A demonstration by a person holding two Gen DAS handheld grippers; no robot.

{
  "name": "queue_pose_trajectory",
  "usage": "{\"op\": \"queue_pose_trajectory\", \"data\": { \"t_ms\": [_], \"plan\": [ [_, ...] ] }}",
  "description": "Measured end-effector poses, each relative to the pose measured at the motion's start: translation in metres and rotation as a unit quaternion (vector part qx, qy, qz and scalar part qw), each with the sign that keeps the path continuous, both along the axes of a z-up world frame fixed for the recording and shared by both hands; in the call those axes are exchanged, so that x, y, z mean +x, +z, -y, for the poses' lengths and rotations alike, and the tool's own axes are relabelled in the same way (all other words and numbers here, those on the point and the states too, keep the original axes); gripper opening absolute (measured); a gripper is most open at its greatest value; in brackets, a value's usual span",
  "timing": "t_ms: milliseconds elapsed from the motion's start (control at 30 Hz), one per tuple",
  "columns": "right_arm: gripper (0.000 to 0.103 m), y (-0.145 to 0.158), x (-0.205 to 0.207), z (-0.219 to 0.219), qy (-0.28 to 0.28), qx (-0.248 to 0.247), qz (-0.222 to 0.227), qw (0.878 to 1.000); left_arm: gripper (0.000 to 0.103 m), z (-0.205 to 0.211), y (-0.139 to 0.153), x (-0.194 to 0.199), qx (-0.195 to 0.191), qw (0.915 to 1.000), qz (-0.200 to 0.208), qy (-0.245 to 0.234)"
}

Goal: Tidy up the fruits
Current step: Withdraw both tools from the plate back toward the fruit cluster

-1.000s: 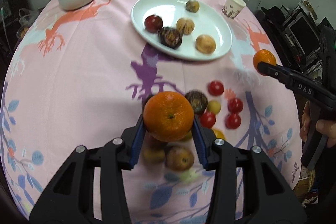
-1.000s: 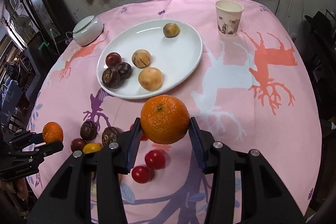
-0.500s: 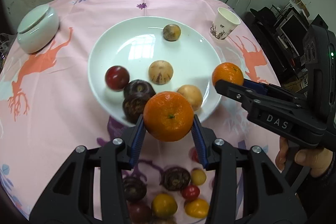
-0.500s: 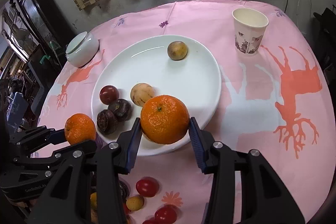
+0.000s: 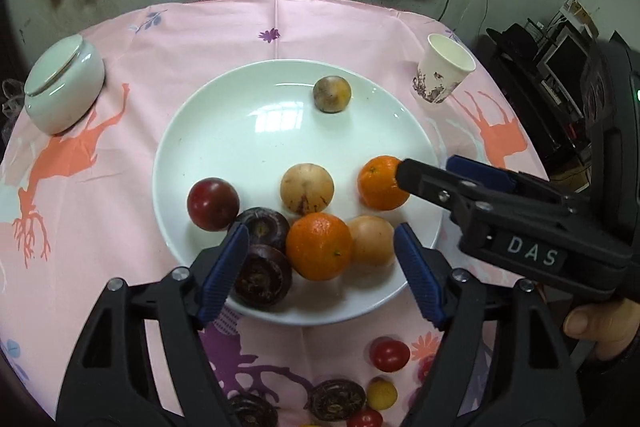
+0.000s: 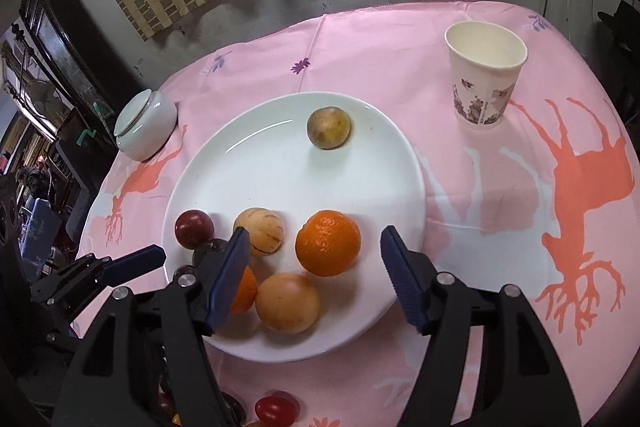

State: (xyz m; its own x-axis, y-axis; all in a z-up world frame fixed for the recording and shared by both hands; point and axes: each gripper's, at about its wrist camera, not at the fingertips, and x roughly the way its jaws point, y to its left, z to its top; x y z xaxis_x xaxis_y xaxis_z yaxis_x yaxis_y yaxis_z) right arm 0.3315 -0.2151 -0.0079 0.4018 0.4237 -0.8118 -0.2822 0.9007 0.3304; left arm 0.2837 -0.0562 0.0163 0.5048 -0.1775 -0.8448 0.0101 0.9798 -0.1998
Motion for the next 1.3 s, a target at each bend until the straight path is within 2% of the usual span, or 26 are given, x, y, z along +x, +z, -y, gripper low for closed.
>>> {"op": "queue_pose_trajectory", "data": {
  "t_ms": [133,233,500,700,933,1300],
  "plan": [
    [0.068,0.002,-0.015,0.019,-0.009,0.009,-0.014,1.000,0.077,-0.016,0.010,-0.016,-0.006,0.9998,-0.001,0.019],
    [0.068,0.000,-0.038,0.034,-0.013,0.004,-0.027,1.000,0.082,-0.030,0.013,-0.039,0.000,0.9993,-0.005,0.036],
    [0.068,-0.013,-0.105,0.059,-0.022,-0.022,-0.065,0.997,0.082,-0.059,-0.004,-0.116,0.002,0.9952,-0.054,0.082],
    [0.069,-0.016,-0.150,0.065,-0.019,-0.032,-0.083,0.996,0.082,-0.061,-0.011,-0.156,0.005,0.9933,-0.072,0.091],
    [0.069,-0.011,-0.183,0.067,-0.019,-0.026,-0.094,0.995,0.082,-0.050,-0.025,-0.192,0.007,0.9920,-0.098,0.079],
    [0.069,-0.011,-0.215,0.076,-0.025,-0.034,-0.106,0.993,0.082,0.006,-0.036,-0.215,0.010,0.9940,-0.109,0.001]
  ]
}}
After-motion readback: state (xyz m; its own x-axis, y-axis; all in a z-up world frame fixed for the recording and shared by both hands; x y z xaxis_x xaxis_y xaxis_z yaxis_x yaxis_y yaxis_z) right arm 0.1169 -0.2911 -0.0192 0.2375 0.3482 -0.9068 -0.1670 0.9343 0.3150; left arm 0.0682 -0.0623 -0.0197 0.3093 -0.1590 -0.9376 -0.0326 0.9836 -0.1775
